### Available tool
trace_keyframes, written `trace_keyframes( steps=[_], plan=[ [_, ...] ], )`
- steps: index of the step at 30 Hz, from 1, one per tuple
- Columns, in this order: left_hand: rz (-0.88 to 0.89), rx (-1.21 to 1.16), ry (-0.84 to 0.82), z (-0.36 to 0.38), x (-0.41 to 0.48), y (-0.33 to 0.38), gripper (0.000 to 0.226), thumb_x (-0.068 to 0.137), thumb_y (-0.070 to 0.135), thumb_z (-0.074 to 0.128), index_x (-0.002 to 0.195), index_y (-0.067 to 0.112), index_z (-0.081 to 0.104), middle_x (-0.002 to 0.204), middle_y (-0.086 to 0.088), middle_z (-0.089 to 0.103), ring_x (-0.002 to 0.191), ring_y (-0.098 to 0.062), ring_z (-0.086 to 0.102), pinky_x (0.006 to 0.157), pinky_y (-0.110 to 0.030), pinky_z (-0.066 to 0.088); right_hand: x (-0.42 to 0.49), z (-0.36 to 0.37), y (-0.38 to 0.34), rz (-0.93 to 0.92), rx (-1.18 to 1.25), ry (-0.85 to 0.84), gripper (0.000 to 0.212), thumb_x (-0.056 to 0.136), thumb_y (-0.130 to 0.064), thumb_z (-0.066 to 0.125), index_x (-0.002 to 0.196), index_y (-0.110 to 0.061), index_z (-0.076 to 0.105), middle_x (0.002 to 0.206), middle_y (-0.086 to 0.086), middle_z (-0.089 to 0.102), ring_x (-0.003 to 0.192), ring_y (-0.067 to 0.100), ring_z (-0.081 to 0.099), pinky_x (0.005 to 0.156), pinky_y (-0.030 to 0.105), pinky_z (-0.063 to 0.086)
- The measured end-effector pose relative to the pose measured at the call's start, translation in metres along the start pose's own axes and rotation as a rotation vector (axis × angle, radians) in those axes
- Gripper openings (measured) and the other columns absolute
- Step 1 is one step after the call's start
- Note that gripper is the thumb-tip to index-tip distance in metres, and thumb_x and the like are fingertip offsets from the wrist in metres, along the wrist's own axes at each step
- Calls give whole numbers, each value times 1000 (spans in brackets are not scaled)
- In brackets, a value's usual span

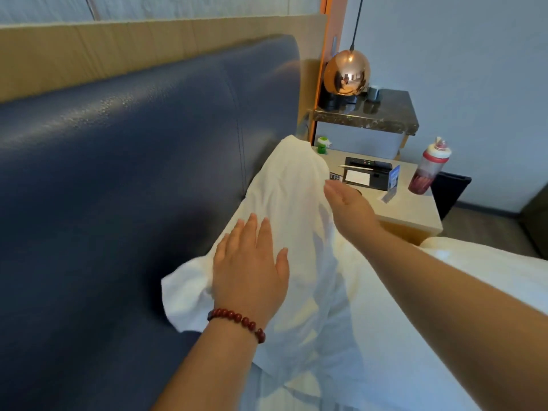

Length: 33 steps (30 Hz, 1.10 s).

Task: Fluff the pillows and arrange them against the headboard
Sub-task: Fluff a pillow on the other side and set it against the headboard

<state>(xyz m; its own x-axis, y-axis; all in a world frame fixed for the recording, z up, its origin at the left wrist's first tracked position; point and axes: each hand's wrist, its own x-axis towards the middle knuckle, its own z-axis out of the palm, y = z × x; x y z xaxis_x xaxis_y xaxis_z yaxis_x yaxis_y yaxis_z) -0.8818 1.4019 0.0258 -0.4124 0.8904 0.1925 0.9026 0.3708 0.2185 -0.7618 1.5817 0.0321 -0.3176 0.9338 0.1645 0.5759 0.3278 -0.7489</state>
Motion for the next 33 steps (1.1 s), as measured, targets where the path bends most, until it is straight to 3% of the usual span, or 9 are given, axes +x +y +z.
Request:
trace_keyframes(
  steps=[3, 5, 9, 12, 15, 19, 24, 29, 33],
  plan=[
    [-66, -17, 41, 0, -50, 2, 62, 98, 45, 38, 153, 21, 22, 161, -6, 18, 148, -24, 14, 120, -40, 12, -74, -26, 21, -53, -19, -35, 39, 102, -43, 40, 133, -27, 58, 135, -7, 59, 123, 14, 53, 95, 29, 39],
    [-168, -46, 4, -3, -87, -1, 65, 97, 44, 41, 154, 23, 17, 162, -7, 9, 149, -25, 8, 118, -40, 16, -129, -45, 29, -12, -1, -81, 35, 101, -40, 47, 131, -27, 59, 129, -10, 60, 114, 9, 54, 93, 27, 40],
    [-364, -26, -113, -24, -157, -1, 66, 98, 46, 39, 154, 27, 10, 162, -4, -2, 148, -27, 4, 110, -51, 27, -245, -79, 38, 34, 21, -113, 25, 98, -33, 56, 121, -30, 64, 110, -8, 65, 93, 6, 58, 72, 7, 38],
    [-321, -49, -153, -47, -203, 9, 67, 98, 42, 41, 155, 24, 10, 163, -4, 2, 147, -28, 9, 108, -49, 32, -320, -103, 37, 104, 89, -147, 22, 96, -30, 58, 117, -30, 65, 107, -6, 67, 88, -5, 57, 61, 3, 41],
    [-219, -43, -109, -69, -241, 29, 63, 98, 41, 40, 153, 21, 16, 159, -2, 19, 143, -27, 22, 108, -45, 36, -373, -126, 26, 98, 106, -117, 23, 97, -30, 56, 118, -29, 65, 107, -6, 66, 86, -7, 56, 57, 5, 43],
    [-109, -70, -21, -98, -294, 60, 51, 96, 39, 42, 142, 18, 37, 141, -1, 45, 125, -26, 42, 94, -40, 43, -427, -149, 5, 59, 157, -48, 21, 97, -29, 55, 114, -26, 67, 107, -10, 65, 92, 1, 59, 67, 7, 40],
    [-5, -1, 22, -117, -376, 80, 38, 97, 37, 42, 126, 16, 49, 118, -1, 58, 106, -23, 51, 80, -35, 46, -497, -164, -7, 93, 276, -38, 17, 95, -27, 57, 104, -24, 71, 102, -10, 69, 97, 12, 65, 87, 30, 50],
    [7, -105, -58, -109, -467, 82, 39, 97, 40, 41, 128, 20, 53, 118, -1, 65, 108, -22, 60, 88, -37, 49, -568, -159, 3, 166, 316, -79, 15, 93, -25, 58, 95, -20, 73, 92, -4, 72, 90, 18, 67, 82, 32, 51],
    [11, -92, -247, -88, -535, 67, 43, 98, 40, 38, 135, 21, 48, 126, -1, 61, 115, -20, 57, 97, -37, 47, -625, -139, 25, 211, 203, -173, 17, 93, -29, 59, 93, -19, 73, 93, -5, 73, 92, 17, 66, 87, 35, 50]
  ],
)
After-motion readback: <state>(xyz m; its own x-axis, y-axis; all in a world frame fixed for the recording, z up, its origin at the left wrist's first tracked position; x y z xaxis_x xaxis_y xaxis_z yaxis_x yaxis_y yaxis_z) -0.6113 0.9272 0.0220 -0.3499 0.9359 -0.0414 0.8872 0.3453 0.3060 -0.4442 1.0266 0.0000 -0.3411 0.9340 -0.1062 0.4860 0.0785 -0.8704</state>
